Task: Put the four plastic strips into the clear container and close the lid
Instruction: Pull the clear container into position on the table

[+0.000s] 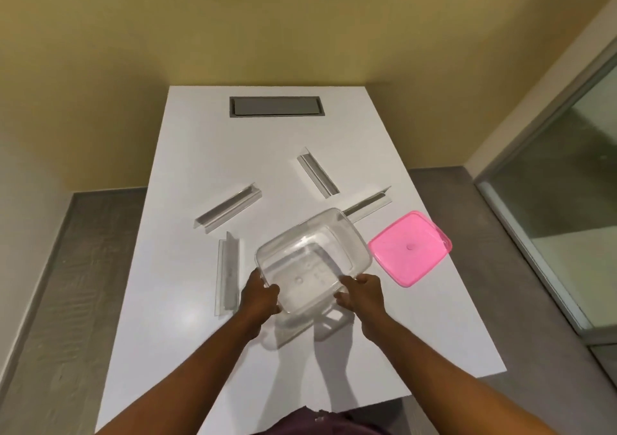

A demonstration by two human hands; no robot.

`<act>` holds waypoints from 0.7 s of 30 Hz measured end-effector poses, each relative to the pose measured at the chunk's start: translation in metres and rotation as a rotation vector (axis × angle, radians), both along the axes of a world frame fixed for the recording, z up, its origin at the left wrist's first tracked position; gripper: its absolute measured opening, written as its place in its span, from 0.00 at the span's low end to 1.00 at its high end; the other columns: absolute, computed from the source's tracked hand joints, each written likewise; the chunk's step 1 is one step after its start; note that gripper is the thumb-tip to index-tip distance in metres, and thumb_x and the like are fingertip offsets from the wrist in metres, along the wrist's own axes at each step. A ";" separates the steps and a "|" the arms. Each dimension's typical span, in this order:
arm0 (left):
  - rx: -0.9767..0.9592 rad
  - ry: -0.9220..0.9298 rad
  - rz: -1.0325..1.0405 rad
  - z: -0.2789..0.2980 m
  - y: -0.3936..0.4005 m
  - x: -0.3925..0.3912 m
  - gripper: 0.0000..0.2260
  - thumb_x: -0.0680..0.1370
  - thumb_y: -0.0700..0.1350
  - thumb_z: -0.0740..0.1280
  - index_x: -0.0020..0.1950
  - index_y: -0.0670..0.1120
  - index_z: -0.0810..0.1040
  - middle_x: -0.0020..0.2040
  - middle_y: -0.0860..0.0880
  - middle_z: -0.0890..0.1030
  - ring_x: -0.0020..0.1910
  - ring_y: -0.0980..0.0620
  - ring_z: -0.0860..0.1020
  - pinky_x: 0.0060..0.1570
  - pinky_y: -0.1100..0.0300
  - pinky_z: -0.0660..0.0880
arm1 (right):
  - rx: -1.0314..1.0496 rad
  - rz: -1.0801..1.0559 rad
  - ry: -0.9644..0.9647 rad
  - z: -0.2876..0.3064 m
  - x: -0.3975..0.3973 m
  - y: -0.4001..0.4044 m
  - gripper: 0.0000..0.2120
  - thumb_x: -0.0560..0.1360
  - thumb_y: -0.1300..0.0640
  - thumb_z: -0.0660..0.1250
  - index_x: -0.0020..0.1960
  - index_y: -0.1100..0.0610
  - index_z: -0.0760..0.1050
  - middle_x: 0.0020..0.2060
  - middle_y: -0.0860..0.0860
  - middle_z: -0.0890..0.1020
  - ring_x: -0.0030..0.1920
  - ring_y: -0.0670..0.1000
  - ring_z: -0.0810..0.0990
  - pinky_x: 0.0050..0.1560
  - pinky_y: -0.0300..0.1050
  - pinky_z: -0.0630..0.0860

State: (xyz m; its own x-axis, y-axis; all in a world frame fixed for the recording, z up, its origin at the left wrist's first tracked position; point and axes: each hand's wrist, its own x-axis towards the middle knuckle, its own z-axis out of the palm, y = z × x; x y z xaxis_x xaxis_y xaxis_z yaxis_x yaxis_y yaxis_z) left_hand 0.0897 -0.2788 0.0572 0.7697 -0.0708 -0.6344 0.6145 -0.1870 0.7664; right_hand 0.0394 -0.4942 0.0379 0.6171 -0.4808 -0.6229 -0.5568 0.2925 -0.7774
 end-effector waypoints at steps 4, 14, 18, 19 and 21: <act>0.035 0.028 -0.041 -0.010 -0.009 0.002 0.23 0.78 0.34 0.62 0.71 0.48 0.71 0.63 0.42 0.79 0.58 0.39 0.80 0.53 0.40 0.82 | -0.208 0.006 0.057 -0.005 0.000 -0.052 0.24 0.79 0.54 0.72 0.70 0.56 0.67 0.59 0.56 0.79 0.48 0.60 0.87 0.58 0.59 0.83; 0.280 0.015 -0.001 -0.037 -0.020 -0.001 0.11 0.81 0.45 0.66 0.61 0.49 0.81 0.49 0.45 0.83 0.46 0.42 0.80 0.55 0.40 0.81 | -0.475 0.531 0.159 -0.030 -0.030 -0.089 0.12 0.78 0.58 0.69 0.61 0.57 0.79 0.50 0.51 0.83 0.51 0.56 0.85 0.59 0.56 0.81; 0.300 -0.004 0.038 -0.042 -0.022 -0.005 0.09 0.80 0.48 0.67 0.59 0.52 0.83 0.47 0.47 0.84 0.46 0.43 0.81 0.54 0.39 0.82 | -0.474 0.582 0.160 -0.036 -0.035 -0.093 0.10 0.77 0.57 0.69 0.58 0.55 0.77 0.47 0.48 0.81 0.50 0.54 0.84 0.55 0.54 0.82; 0.292 -0.002 0.057 -0.042 -0.023 -0.006 0.09 0.80 0.48 0.67 0.58 0.53 0.83 0.47 0.47 0.84 0.43 0.43 0.80 0.51 0.39 0.83 | -0.476 0.586 0.160 -0.037 -0.035 -0.094 0.09 0.77 0.57 0.69 0.57 0.54 0.77 0.47 0.48 0.81 0.49 0.54 0.84 0.54 0.54 0.82; 0.283 -0.001 0.075 -0.041 -0.024 -0.008 0.07 0.80 0.48 0.66 0.54 0.56 0.83 0.45 0.47 0.83 0.40 0.45 0.78 0.49 0.41 0.82 | -0.478 0.585 0.163 -0.040 -0.036 -0.093 0.08 0.77 0.57 0.69 0.55 0.53 0.76 0.47 0.49 0.82 0.48 0.55 0.85 0.54 0.54 0.82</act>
